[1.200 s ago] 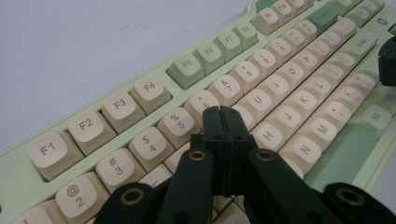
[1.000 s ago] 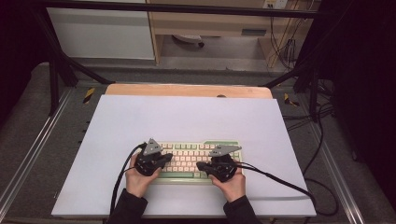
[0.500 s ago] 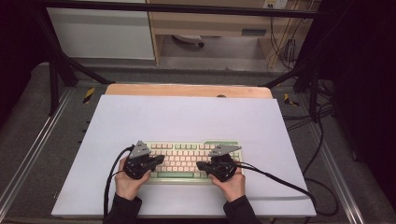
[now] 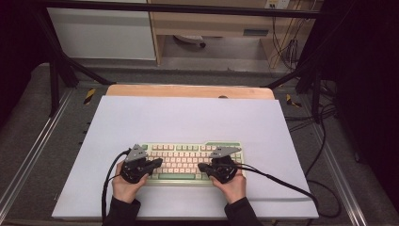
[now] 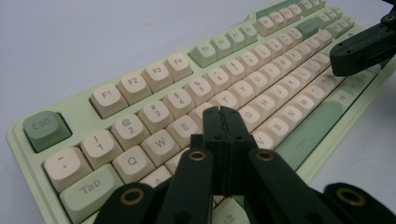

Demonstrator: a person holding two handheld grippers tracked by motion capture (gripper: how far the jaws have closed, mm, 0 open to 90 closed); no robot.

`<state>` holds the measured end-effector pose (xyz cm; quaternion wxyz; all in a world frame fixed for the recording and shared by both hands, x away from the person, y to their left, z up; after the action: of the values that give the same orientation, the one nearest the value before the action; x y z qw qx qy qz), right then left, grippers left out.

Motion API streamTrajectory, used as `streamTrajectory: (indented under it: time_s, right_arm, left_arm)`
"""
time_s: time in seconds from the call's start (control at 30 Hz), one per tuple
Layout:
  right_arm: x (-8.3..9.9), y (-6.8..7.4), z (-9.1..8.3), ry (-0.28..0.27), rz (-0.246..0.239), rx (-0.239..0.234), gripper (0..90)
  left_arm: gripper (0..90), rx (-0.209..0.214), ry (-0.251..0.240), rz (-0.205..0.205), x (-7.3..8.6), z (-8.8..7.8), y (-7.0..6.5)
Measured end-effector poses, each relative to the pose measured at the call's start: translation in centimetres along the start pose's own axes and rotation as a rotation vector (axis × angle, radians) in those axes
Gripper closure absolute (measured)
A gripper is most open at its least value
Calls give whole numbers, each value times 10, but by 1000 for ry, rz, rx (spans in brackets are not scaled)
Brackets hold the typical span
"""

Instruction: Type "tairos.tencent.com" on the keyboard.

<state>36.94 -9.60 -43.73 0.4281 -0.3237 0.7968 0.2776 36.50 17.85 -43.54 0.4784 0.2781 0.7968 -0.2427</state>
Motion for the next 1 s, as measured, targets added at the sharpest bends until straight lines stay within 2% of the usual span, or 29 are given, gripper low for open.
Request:
streamTrajectory:
  time_s: [0.6, 1.0]
  right_arm:
    - [7, 0, 7, 35, -11, 5, 900]
    - [-1, -1, -2, 11, -11, 9, 900]
  left_arm:
    - [900, -1, -10, -7, 0, -3, 2]
    - [900, 14, -6, -2, 1, -1, -3]
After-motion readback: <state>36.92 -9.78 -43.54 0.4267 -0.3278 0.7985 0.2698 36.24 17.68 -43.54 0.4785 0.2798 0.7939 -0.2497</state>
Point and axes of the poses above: each handheld gripper's, and its own axes: z roughly forward along the jaws, x roughly out of its underside, y roughly to its left, the point moved 2 cm from there along z, roughly forward along the jaws, and after that the axes turned 10 degrees about -y, right-handed, at the moved point
